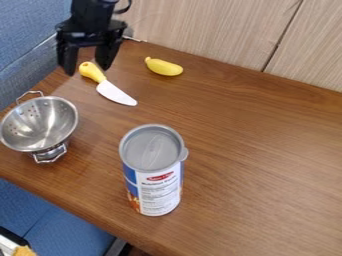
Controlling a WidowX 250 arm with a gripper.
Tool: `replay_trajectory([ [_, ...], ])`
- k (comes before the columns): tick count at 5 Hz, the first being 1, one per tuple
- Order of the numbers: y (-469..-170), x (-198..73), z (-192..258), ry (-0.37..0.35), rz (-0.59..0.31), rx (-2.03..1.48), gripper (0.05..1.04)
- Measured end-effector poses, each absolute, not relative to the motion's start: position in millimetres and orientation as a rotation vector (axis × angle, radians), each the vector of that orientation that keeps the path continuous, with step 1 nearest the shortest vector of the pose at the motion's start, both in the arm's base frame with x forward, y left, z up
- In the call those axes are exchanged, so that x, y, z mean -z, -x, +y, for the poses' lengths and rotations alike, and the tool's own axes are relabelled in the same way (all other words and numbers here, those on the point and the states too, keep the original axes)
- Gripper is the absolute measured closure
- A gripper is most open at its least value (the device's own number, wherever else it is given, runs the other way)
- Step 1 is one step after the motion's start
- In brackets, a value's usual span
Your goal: Put the strainer to the upper right corner of the table
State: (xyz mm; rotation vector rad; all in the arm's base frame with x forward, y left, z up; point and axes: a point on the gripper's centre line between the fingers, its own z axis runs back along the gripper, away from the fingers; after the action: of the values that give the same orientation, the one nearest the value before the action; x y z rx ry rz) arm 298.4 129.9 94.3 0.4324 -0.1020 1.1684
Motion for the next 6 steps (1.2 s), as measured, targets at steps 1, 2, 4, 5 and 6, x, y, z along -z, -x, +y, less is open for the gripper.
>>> replay_trajectory([
  [1, -284, -78, 133, -0.476, -0.037, -1.144, 0.084],
  [2, -271, -65, 134, -0.511, -0.012, -1.113, 0.084],
  [4, -258, -47, 135, -0.561, 0.025, -1.085, 0.139],
  [5, -254, -43, 134, -0.565, 0.033, -1.081, 0.433],
  [6, -255, -42, 134, -0.559, 0.023, -1.087, 0.741],
])
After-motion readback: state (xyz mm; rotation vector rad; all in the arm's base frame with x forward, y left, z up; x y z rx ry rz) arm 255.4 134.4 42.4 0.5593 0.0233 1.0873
